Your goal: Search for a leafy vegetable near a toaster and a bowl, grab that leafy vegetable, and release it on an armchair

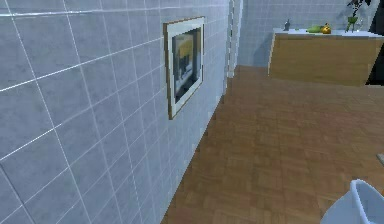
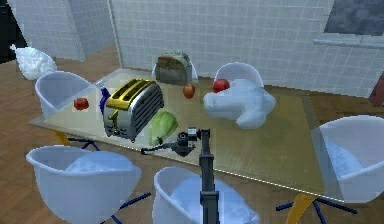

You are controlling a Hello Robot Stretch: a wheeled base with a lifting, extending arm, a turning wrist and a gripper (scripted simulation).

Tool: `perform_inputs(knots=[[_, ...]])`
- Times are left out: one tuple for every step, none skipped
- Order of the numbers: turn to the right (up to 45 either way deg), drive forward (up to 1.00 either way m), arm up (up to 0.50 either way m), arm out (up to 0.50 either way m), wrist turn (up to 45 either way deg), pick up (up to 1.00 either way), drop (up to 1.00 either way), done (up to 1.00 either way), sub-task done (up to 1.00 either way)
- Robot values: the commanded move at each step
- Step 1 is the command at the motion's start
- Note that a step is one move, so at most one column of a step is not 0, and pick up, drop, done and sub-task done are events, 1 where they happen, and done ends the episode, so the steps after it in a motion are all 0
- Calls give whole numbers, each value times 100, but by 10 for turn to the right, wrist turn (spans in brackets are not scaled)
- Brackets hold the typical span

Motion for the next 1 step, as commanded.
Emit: perform_inputs(knots=[[0, 0, 10, 0, 0, 0, 0, 0, 0]])
